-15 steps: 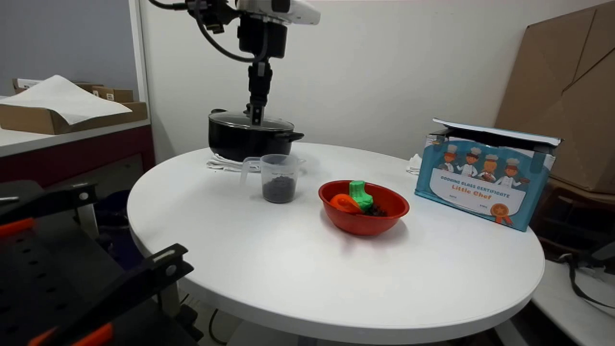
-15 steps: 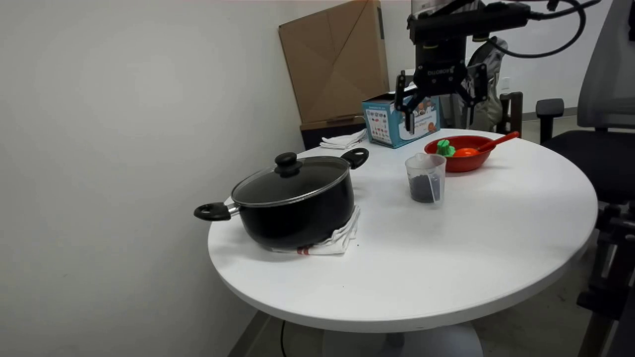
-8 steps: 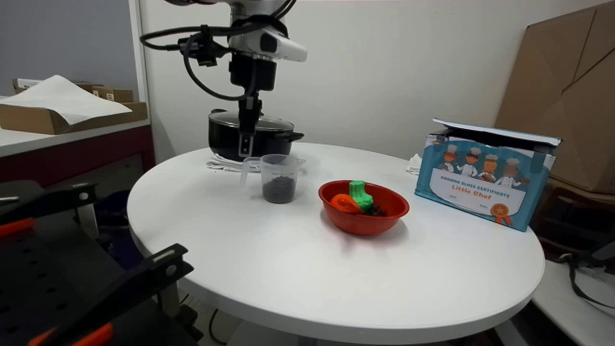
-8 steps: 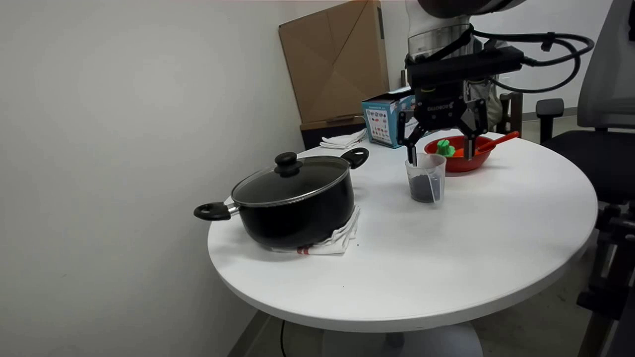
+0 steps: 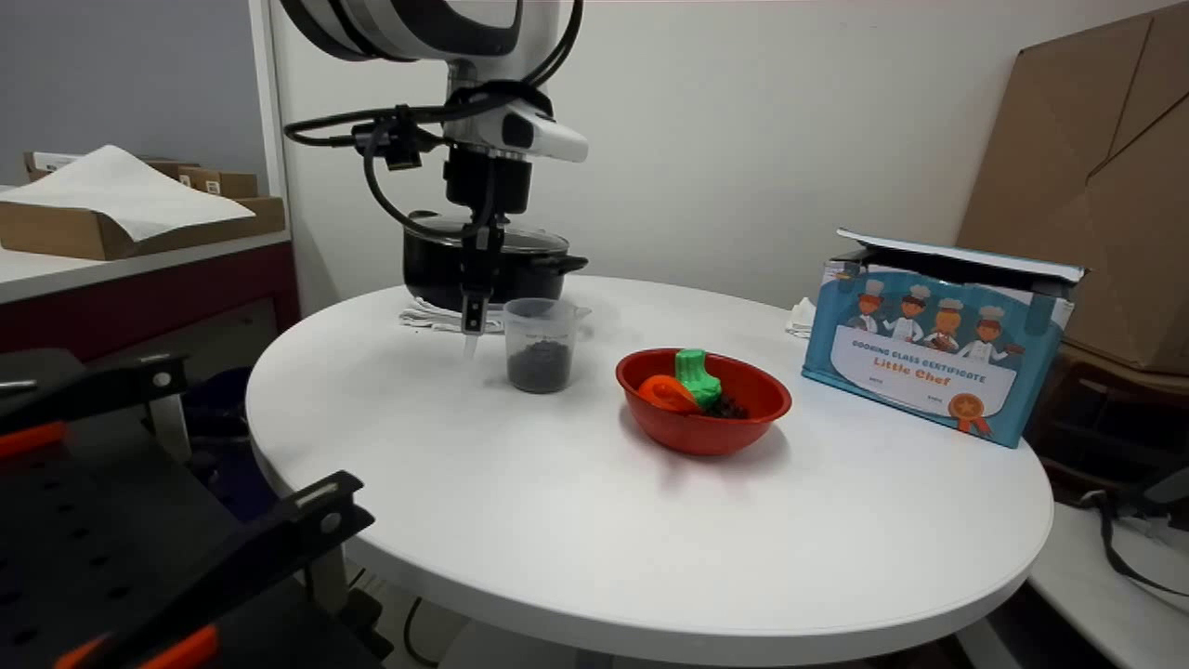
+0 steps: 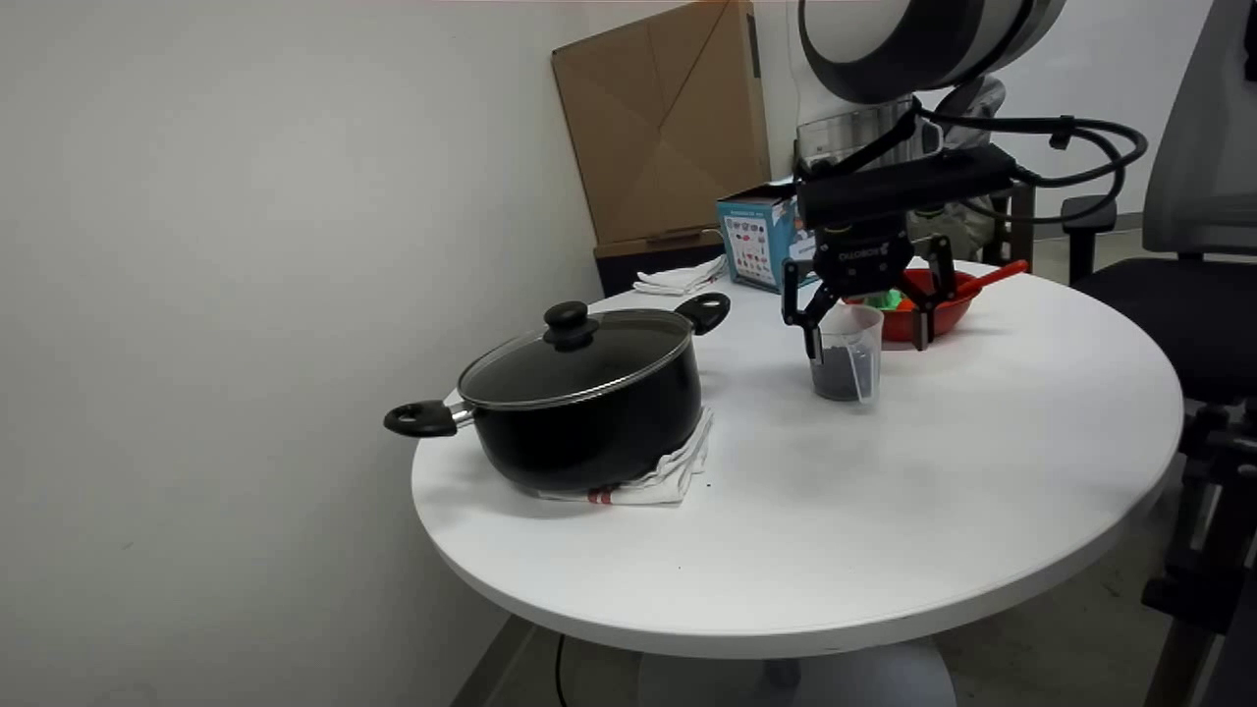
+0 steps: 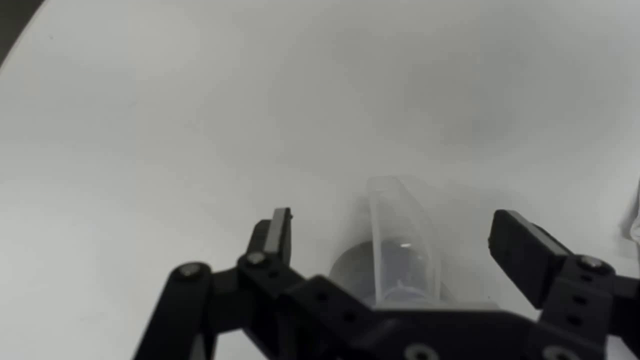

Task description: Pour some of the contents in the clear jug into the red bowl

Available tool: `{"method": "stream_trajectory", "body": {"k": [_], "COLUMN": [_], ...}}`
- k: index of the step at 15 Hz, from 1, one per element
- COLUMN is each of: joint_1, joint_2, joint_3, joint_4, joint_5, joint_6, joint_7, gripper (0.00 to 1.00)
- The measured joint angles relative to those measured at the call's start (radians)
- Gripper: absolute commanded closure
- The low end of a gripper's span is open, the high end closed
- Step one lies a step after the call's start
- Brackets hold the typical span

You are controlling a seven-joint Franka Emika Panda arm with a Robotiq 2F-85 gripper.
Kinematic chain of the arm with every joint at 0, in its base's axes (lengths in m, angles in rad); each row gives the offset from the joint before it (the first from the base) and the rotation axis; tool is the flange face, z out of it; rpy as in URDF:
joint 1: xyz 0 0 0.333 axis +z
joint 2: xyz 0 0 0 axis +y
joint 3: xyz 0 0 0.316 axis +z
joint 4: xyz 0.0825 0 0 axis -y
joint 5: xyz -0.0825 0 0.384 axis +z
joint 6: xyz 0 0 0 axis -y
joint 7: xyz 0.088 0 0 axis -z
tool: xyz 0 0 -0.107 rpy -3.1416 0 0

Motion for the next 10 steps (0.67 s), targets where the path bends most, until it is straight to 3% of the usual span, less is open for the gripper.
{"method": "stream_trajectory", "body": {"k": [2, 10], "joint_1": [0.009, 0.033], "joint_2": [0.016, 0.062], "joint_3": [-0.009, -0.032], "joint_4": [0.013, 0.044], "joint_5": [0.000, 0.000], "joint_6": [0.000, 0.006], "joint_7": [0.000, 0.000], "gripper": [0.33, 0.91]}}
